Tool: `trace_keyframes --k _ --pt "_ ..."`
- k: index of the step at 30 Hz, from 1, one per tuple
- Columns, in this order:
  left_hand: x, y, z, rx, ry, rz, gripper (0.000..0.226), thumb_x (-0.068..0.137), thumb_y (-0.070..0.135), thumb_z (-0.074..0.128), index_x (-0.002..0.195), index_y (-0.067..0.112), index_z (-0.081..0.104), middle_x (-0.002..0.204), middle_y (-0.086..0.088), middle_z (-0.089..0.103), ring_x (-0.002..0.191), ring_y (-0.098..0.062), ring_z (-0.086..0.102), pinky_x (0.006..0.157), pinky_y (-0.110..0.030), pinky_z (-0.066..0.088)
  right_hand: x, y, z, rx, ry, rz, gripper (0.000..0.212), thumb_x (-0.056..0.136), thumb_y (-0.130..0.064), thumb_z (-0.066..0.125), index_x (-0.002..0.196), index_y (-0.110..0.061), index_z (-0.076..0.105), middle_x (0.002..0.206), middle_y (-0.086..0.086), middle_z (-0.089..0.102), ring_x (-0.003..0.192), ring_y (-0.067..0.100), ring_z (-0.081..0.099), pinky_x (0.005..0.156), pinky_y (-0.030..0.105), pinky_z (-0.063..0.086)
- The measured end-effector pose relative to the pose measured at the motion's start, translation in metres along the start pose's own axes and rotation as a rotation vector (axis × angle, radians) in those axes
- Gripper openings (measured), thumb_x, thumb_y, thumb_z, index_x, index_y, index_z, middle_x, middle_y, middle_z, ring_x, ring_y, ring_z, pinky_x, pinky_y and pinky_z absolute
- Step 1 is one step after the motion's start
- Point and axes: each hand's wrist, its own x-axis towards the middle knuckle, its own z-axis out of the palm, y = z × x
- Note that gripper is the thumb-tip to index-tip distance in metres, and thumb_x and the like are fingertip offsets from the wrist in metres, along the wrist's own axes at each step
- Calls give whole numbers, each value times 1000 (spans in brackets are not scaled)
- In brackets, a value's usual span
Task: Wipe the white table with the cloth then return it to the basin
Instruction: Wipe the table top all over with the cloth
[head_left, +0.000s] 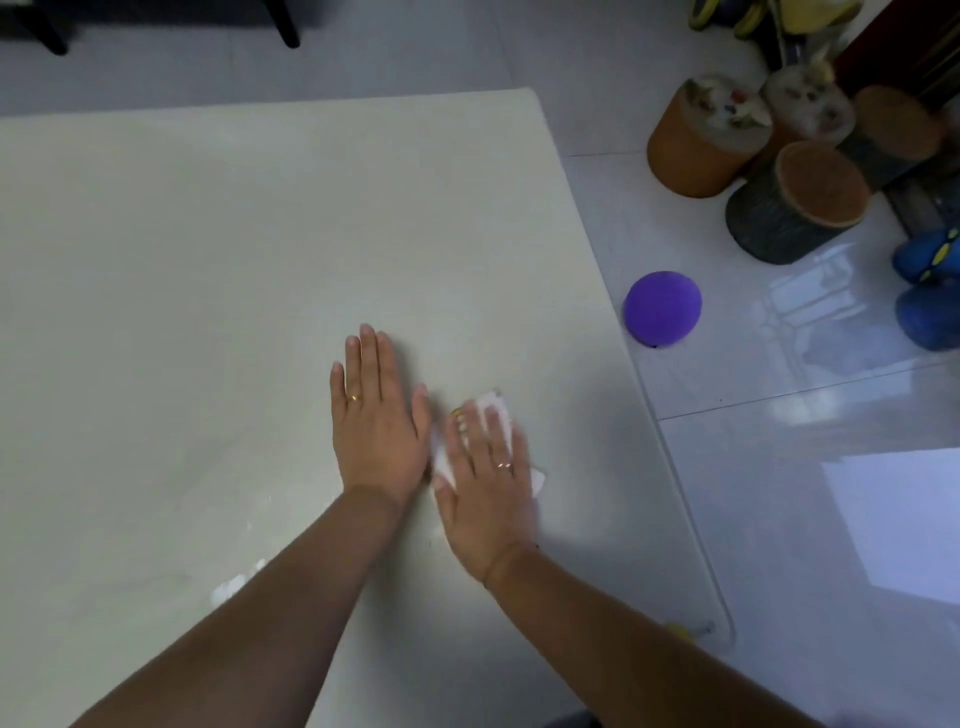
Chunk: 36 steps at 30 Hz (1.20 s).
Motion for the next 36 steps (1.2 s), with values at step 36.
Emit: trace_keyframes --k 36 --pt "29 -15 25 71 -58 -1 67 95 41 20 151 4 15 160 -12 13 149 -24 7 121 -40 5 172 41 -30 -2 -14 -343 58 98 -39 28 150 -21 12 160 1 5 147 20 1 117 42 -4"
